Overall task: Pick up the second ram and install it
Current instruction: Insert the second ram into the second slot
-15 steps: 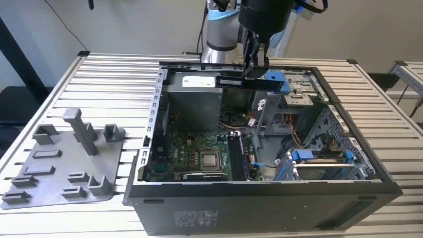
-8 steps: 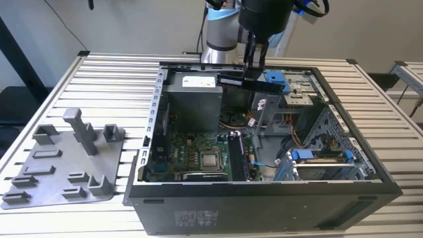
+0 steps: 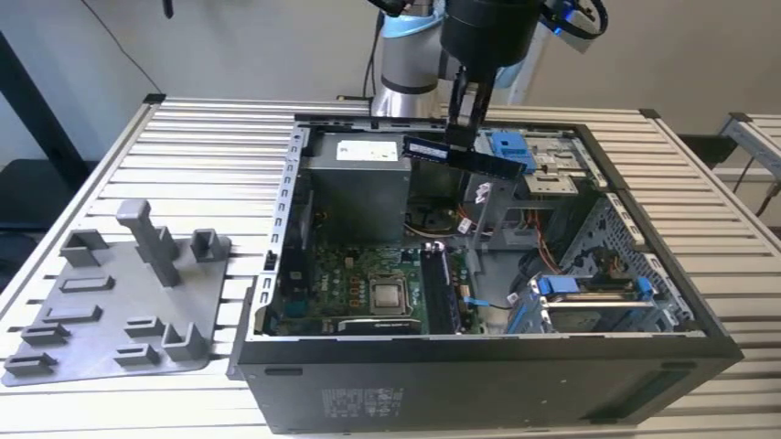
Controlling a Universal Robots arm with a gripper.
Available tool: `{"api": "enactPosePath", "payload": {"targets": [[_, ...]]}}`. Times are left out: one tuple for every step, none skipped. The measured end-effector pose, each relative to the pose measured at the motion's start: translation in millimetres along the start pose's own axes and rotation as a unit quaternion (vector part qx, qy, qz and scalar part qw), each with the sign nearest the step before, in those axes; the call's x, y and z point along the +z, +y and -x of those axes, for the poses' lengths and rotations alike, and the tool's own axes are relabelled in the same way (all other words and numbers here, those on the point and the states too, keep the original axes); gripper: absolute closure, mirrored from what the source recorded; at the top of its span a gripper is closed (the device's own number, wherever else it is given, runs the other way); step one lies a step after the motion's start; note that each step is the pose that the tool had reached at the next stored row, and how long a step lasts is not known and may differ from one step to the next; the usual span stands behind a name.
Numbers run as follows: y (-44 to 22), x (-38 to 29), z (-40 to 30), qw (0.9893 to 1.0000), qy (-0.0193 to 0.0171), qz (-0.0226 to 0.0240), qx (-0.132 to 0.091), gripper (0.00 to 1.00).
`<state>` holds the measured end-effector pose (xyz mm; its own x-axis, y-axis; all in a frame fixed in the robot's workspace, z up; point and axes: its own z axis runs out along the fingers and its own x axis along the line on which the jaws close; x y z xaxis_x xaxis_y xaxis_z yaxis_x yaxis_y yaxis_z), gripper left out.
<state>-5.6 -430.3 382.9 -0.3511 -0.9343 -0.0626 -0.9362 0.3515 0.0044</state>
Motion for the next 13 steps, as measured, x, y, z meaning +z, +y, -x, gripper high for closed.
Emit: {"api": "enactPosePath", "payload": {"targets": [[0.0, 0.3, 0.0, 1.0, 0.0, -0.0005, 0.007, 0.86], [0.0, 0.5, 0.0, 0.9999, 0.0001, -0.001, 0.015, 0.86], [0.0, 0.8, -0.1, 0.9998, 0.0001, -0.0014, 0.022, 0.86], [0.0, 1.1, -0.1, 0.9996, 0.0001, -0.0019, 0.029, 0.86], [0.0, 1.3, -0.1, 0.9994, 0.0001, -0.0023, 0.036, 0.86], [0.0, 1.4, -0.1, 0.9991, 0.0001, -0.0027, 0.042, 0.86], [0.0, 1.6, -0.1, 0.9988, 0.0, -0.0031, 0.048, 0.86], [0.0, 2.0, -0.1, 0.9984, -0.0001, -0.0036, 0.056, 0.86], [0.0, 2.3, -0.1, 0.998, -0.0001, -0.004, 0.063, 0.86], [0.0, 2.7, -0.2, 0.9975, -0.0001, -0.0045, 0.071, 0.86], [0.0, 3.0, -0.2, 0.9968, -0.0001, -0.0051, 0.08, 0.86], [0.0, 3.2, -0.2, 0.9961, -0.0001, -0.0056, 0.088, 0.86], [0.0, 3.4, -0.2, 0.9954, -0.0001, -0.006, 0.095, 0.86]]}}
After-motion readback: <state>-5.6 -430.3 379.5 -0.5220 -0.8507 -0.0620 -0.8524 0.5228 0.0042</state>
